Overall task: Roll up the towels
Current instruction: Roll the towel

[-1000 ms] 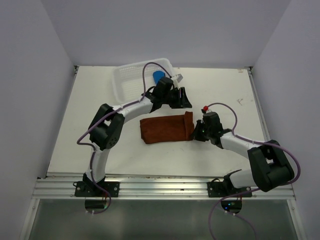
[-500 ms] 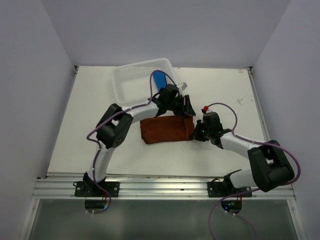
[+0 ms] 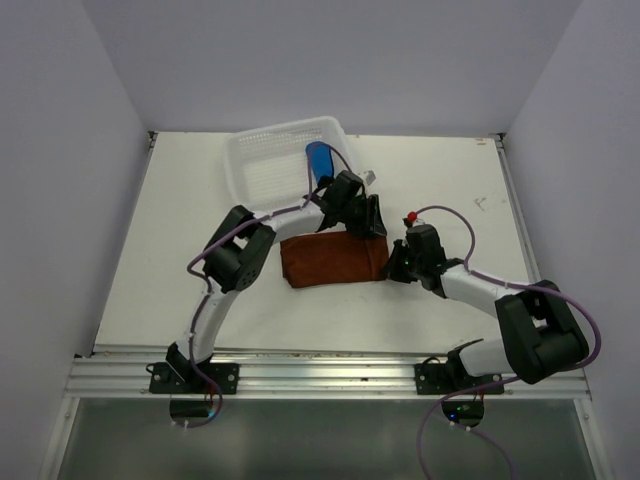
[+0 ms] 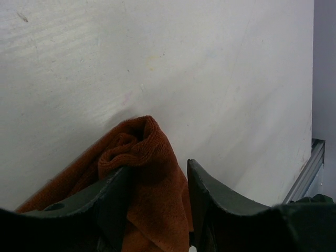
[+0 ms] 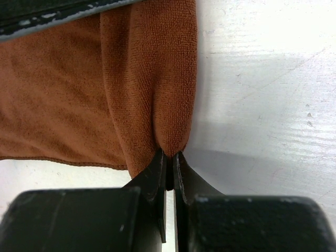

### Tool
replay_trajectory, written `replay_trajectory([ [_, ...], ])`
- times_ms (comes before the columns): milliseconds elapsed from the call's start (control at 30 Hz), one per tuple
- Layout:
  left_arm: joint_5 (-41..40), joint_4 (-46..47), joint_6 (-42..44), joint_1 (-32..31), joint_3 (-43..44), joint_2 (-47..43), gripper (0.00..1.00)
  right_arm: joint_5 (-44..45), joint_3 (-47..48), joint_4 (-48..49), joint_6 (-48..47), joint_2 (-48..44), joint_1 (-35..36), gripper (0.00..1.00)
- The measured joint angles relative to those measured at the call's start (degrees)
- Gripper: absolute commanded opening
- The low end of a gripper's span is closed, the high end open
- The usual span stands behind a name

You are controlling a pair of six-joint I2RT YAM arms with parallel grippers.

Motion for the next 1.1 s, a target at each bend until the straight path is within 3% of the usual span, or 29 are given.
replay_trajectory([
  [400,-7.9,-15.1,5.4,-2.6,15.0,6.2,0.46,5.1,-0.1,-1.0,-2.0,-2.4,2.2,0.00],
  [633,-11.3,-19.2,5.9,-3.2,17.9,7.2,0.45,10.7,0.2,-1.4,-3.1,-3.1,7.1,0.00],
  [767,-13.1,-20.9,5.8,-3.8,19.6,8.0,0.39,13.0,0.2,-1.5,-3.2,-3.8,9.0,0.00],
  [933,-16.0,-23.3,5.5,-4.5,21.5,8.9,0.20,14.7,0.2,-2.4,-3.5,-6.5,9.6,0.00],
  [1100,-17.5,-23.6,4.7,-4.9,21.5,8.9,0.16,16.7,-0.2,-3.7,-3.9,-10.4,10.3,0.00],
])
